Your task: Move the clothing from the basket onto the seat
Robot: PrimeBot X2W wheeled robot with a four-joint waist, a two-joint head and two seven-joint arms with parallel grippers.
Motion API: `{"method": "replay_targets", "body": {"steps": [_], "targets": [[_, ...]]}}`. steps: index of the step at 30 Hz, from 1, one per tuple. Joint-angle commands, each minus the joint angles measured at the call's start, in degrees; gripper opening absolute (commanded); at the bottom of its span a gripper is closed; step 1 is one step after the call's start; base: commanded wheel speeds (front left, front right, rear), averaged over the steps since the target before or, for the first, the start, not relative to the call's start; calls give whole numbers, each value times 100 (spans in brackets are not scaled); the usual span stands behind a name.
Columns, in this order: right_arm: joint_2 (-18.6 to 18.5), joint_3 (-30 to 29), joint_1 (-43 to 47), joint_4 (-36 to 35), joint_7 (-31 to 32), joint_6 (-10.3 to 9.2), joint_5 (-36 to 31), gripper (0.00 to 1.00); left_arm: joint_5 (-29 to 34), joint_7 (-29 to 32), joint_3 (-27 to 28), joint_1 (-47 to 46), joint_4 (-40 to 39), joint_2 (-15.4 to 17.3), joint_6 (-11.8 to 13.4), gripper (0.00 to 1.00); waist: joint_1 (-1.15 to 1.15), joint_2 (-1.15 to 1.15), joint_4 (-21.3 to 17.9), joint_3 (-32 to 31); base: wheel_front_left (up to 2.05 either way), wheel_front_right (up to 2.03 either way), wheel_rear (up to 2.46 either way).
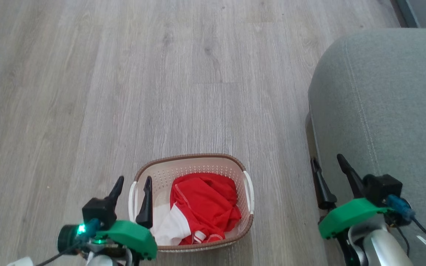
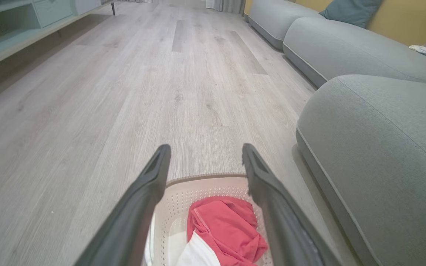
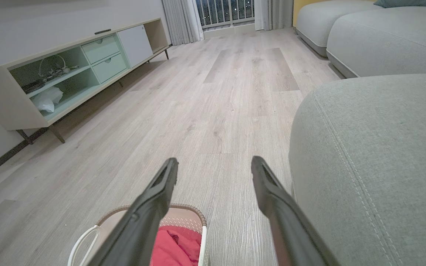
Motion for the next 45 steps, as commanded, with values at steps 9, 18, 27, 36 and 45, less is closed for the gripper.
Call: {"method": "replay_targets", "body": {"steps": [9,18,27,36,45], "targets": [[43,279,-543,-208,-264,0,-807,100,725,-253,140,-504,71,-41,-138,100,0,0,-70,411,0,0,0],[43,438,-945,-440,-282,0,-1426,100,1145,-272,-167,-1499,1955,-40,-586,100,0,0,-230,1902,0,0,0],[43,544,-1187,-850,-282,0,-1727,100,1461,-272,-460,-2699,3527,67,-947,100,0,0,-399,3173,0,0,0],[43,865,-1364,-1376,-282,0,-1841,100,1602,-272,-625,-3765,4734,273,-1039,100,0,0,-685,4203,0,0,0],[43,1013,-1354,-1664,-282,0,-1806,100,1591,-120,-781,-4689,5739,405,-1212,100,0,0,-1016,4872,0,0,0]]}}
